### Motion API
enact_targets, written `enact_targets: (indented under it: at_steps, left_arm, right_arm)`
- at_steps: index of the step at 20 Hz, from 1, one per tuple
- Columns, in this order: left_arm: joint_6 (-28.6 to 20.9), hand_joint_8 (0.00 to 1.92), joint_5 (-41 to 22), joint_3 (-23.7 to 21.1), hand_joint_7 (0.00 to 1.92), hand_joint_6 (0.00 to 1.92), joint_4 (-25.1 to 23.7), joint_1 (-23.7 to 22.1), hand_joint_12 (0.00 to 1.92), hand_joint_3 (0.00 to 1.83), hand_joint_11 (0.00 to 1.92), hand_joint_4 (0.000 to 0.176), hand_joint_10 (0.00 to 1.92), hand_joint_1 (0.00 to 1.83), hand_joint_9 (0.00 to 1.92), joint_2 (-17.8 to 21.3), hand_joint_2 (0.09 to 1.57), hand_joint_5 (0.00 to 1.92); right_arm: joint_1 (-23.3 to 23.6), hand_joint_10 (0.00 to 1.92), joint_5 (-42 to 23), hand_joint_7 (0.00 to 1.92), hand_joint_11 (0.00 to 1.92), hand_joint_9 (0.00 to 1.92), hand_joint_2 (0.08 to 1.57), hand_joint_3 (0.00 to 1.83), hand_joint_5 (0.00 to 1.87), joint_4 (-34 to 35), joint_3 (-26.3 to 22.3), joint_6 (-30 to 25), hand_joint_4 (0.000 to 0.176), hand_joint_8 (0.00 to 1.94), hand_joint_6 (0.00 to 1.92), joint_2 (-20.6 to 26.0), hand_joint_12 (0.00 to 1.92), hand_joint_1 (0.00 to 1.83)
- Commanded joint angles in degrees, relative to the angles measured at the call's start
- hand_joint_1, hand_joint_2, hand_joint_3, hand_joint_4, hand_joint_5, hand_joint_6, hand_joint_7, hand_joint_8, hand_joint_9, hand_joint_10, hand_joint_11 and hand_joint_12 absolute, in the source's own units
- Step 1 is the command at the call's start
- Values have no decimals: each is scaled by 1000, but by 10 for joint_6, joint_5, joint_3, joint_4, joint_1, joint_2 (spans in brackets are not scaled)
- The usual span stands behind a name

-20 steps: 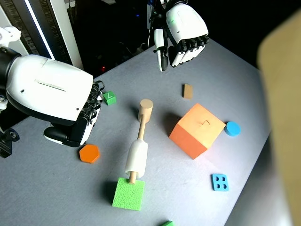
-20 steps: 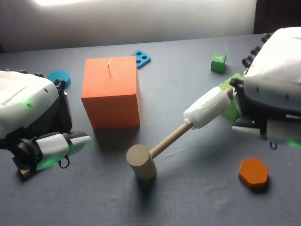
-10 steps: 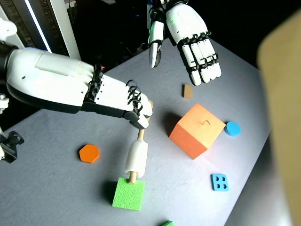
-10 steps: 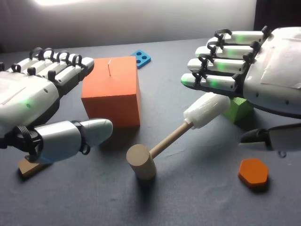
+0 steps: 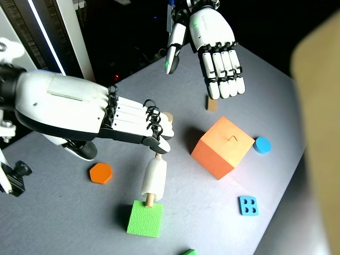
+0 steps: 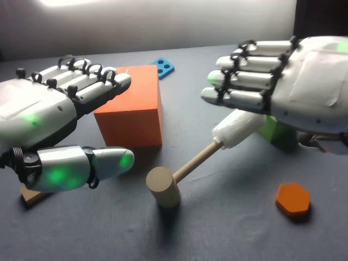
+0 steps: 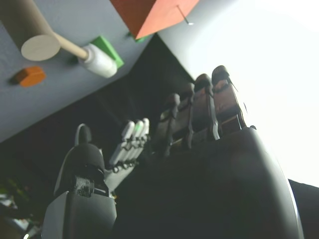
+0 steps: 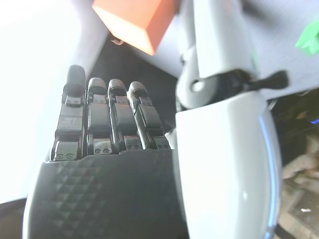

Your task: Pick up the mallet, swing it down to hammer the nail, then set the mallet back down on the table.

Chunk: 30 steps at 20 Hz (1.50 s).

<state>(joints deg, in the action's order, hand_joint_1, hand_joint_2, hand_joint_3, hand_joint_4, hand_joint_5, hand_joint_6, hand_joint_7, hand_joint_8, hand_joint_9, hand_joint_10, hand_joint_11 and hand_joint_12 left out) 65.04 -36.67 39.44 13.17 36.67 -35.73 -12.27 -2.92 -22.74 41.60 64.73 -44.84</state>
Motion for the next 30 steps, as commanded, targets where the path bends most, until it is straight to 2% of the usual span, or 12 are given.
enact_targets:
  at_steps: [1, 2, 3, 6, 9, 10, 13, 15, 18, 22, 27, 30]
  left_arm:
    - [-16, 0, -71, 6, 0, 0, -23, -3, 0, 22, 0, 0, 0, 0, 0, 1, 1234, 0]
    - [-32, 0, -71, 13, 0, 0, -41, -2, 0, 22, 0, 0, 0, 0, 0, -1, 1235, 0]
    - [-44, 0, -71, 20, 0, 0, -56, -2, 0, 21, 0, 0, 0, 0, 0, -5, 1235, 0]
    - [-65, 0, -71, 33, 0, 0, -78, 12, 0, 17, 0, 0, 0, 0, 0, -18, 1231, 0]
    - [-97, 0, -72, 46, 0, 1, -98, 38, 0, 12, 0, 0, 0, 0, 0, -30, 1224, 4]
    - [-97, 0, -73, 50, 0, 2, -98, 41, 0, 12, 0, 0, 0, 0, 0, -34, 1225, 5]
    - [-97, 0, -74, 65, 0, 2, -98, 47, 0, 13, 0, 0, 0, 0, 0, -53, 1229, 6]
    - [-97, 0, -76, 74, 0, 0, -98, 49, 0, 13, 0, 0, 0, 0, 0, -64, 1230, 0]
    - [-94, 1, -75, 87, 4, 6, -98, 51, 0, 12, 0, 0, 0, 0, 0, -75, 1230, 16]
    - [-81, 0, -71, 100, 0, 0, -92, 51, 0, 9, 0, 0, 0, 0, 0, -79, 1226, 3]
    - [-69, 0, -71, 116, 0, 0, -80, 48, 0, 7, 0, 0, 0, 0, 0, -91, 1227, 0]
    - [-69, 0, -71, 127, 0, 0, -79, 47, 0, 6, 0, 0, 0, 0, 0, -103, 1225, 0]
  right_arm:
    - [0, 0, -66, 0, 0, 0, 908, 6, 35, 77, 2, 98, 0, 0, 8, -2, 405, 1350]
    - [-10, 1, -80, 0, 0, 4, 903, 2, 50, 192, 2, 224, 0, 0, 10, -10, 495, 1326]
    - [-17, 0, -96, 0, 0, 0, 897, 0, 49, 285, 2, 305, 0, 0, 8, -18, 511, 1326]
    - [-25, 5, -73, 5, 0, 16, 928, 12, 69, 320, 3, 312, 0, 2, 9, -33, 498, 1295]
    - [-46, 1, -98, 0, 0, 3, 926, 5, 59, 364, 3, 325, 0, 0, 2, -40, 572, 1257]
    - [-40, 8, -99, 14, 0, 25, 923, 2, 73, 451, 3, 391, 0, 3, 5, -46, 647, 1238]
    - [-17, 8, -159, 17, 0, 38, 925, 1, 78, 822, 18, 772, 0, 2, 3, -99, 694, 1244]
    - [-9, 7, -170, 21, 0, 45, 923, 0, 64, 958, 42, 882, 0, 1, 2, -130, 681, 1255]
    - [-11, 3, -178, 29, 0, 42, 924, 1, 92, 986, 73, 903, 0, 2, 9, -167, 645, 1284]
    - [-9, 7, -177, 44, 0, 63, 916, 0, 104, 1069, 108, 967, 0, 3, 7, -203, 715, 1269]
    - [-19, 11, -171, 73, 0, 93, 907, 0, 124, 1132, 141, 1011, 0, 5, 6, -228, 800, 1281]
    - [-23, 2, -164, 63, 0, 80, 933, 5, 125, 1210, 162, 1066, 0, 0, 2, -241, 801, 1280]
